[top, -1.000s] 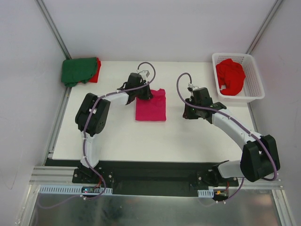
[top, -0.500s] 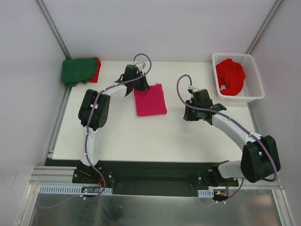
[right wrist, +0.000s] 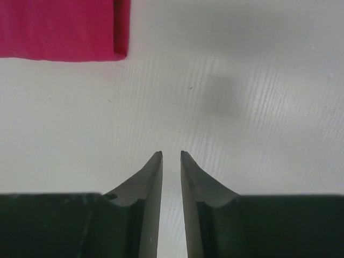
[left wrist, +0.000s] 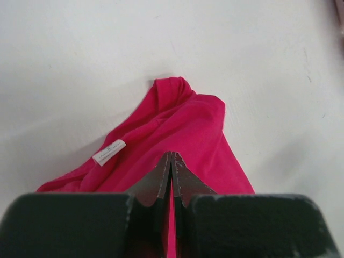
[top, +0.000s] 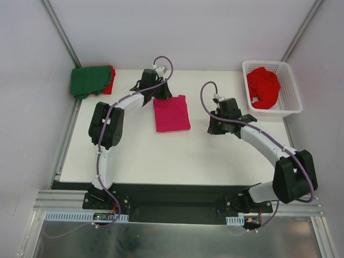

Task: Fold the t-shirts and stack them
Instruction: Fold the long partially folded tshirt into a neat square

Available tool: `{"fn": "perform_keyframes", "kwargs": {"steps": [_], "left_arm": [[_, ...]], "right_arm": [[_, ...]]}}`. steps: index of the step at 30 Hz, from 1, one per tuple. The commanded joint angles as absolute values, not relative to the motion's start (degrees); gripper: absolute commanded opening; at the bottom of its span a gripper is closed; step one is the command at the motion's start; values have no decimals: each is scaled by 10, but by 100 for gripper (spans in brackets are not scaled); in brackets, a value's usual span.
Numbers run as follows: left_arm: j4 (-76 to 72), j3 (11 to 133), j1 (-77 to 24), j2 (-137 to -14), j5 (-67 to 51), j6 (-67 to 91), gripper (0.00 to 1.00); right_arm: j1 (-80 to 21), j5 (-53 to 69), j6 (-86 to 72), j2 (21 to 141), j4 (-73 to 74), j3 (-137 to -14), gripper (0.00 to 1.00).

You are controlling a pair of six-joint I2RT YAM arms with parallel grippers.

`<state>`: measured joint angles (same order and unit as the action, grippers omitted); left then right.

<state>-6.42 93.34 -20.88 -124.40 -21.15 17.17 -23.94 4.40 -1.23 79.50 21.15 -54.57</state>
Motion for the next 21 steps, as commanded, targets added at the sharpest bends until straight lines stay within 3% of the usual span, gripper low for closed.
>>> {"fn": "perform_keyframes", "kwargs": {"steps": [1,10,16,21], "left_arm": [[-63,898,-205,-1144,-240,162,0],[-155,717,-193,-1016,-284,227,0],[-237,642,-181,-1054,-356,293,0],[-278,640,-178,-1092,-361,318,0]], "right_arm": [[-242,90,-6,860,179,-639,23],[-222,271,-51,1062,134,-861,22],[-210,368,-92,1186,124,-963,22],[-209,438,-126,1236,72,-967,22]]}}
